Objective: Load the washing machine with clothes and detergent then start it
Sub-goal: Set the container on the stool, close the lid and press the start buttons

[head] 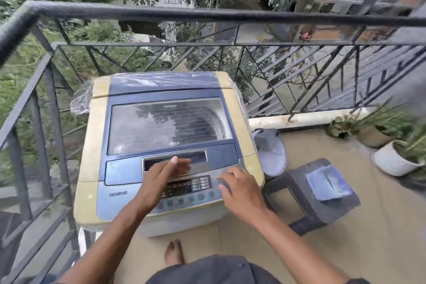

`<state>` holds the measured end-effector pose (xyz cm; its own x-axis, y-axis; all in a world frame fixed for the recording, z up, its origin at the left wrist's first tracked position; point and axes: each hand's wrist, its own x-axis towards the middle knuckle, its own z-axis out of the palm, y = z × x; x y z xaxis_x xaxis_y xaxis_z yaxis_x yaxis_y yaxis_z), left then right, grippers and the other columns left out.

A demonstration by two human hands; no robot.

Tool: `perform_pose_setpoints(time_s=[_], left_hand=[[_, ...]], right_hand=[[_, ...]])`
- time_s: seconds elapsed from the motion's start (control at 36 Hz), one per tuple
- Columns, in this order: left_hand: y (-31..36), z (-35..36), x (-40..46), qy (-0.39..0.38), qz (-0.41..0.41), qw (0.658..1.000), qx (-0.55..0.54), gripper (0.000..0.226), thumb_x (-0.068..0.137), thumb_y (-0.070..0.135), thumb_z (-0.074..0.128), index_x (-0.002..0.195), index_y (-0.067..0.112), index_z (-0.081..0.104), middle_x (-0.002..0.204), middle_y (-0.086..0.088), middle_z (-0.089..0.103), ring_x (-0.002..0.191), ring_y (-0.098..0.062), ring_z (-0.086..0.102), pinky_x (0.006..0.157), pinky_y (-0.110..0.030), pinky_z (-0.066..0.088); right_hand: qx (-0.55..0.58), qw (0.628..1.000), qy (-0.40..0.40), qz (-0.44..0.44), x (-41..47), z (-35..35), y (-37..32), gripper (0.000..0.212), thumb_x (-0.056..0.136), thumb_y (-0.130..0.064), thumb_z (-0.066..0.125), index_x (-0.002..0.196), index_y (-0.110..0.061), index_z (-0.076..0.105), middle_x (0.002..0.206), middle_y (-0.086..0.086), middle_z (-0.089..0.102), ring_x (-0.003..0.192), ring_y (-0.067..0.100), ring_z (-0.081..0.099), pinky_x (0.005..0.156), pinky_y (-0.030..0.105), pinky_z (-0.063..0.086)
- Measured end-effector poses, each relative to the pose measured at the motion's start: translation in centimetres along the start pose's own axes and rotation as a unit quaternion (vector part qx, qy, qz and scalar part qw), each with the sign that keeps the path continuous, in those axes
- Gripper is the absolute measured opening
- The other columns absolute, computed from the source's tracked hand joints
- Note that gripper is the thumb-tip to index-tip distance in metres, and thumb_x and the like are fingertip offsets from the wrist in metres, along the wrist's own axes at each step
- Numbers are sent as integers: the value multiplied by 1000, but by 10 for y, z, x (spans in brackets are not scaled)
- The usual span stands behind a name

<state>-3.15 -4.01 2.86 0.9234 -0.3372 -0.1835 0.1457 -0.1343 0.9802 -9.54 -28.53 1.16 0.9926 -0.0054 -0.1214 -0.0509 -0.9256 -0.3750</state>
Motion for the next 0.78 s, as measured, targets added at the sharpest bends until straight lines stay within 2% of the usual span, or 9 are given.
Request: perform_pose_setpoints(time_s=[0.11, 0.25, 0.36, 0.47, 0.58, 0.69, 0.78], left_hand=[[1, 9, 4, -43, -11, 999, -17, 64, 100, 59, 40, 115, 11, 79, 111, -6, 81, 112, -21, 75, 108, -42, 53], [2, 13, 6, -87, -8, 996, -16, 81, 94, 77, 39, 118, 11, 79, 114, -6, 80, 116, -23, 74, 110, -48, 52], [5, 12, 6, -109, -12, 994, -15, 84, 96, 73, 31, 121, 8, 77, 117, -9, 79, 119, -25, 72, 113, -50, 49], [6, 4, 8, -156, -32, 987, -18, 91, 96, 74, 24, 125, 4, 74, 120, -12, 78, 125, -24, 69, 118, -45, 46], [3, -6, 10, -188, -29, 982, -5, 102, 91, 89, 27, 126, 6, 74, 125, -11, 76, 128, -25, 67, 119, -49, 44], [1, -8, 12, -195, -22, 981, 5, 102, 91, 89, 27, 126, 5, 74, 126, -10, 76, 128, -26, 67, 119, -53, 43], [-2, -7, 15, -191, -21, 981, 3, 104, 91, 89, 28, 126, 3, 73, 125, -12, 76, 126, -28, 69, 118, -55, 44]], right_hand=[[-20, 999, -6, 30, -14, 1, 11, 35, 97, -34, 55, 130, -28, 63, 109, -1, 61, 105, 24, 59, 90, 41, 51], [-25, 998, -28, 57, -25, 0, 12, 46, 100, -40, 51, 146, -41, 42, 111, -9, 70, 103, 22, 68, 82, 41, 57], [-32, 997, -25, 67, -31, 4, 12, 53, 100, -41, 52, 150, -43, 32, 99, -9, 75, 91, 25, 71, 77, 40, 58], [-33, 996, -26, 78, -34, 10, 11, 62, 100, -40, 52, 155, -42, 24, 79, -8, 69, 76, 22, 66, 74, 39, 57], [-28, 994, -39, 94, -39, 15, 11, 75, 98, -42, 54, 160, -45, 10, 76, -6, 66, 74, 22, 64, 75, 41, 57], [-11, 992, -54, 114, -48, 20, 6, 92, 97, -41, 60, 159, -53, -8, 79, -1, 65, 74, 26, 66, 70, 41, 57], [-9, 992, -53, 116, -55, 29, 2, 108, 92, -35, 66, 157, -51, -20, 76, 1, 62, 72, 28, 66, 66, 39, 55]])
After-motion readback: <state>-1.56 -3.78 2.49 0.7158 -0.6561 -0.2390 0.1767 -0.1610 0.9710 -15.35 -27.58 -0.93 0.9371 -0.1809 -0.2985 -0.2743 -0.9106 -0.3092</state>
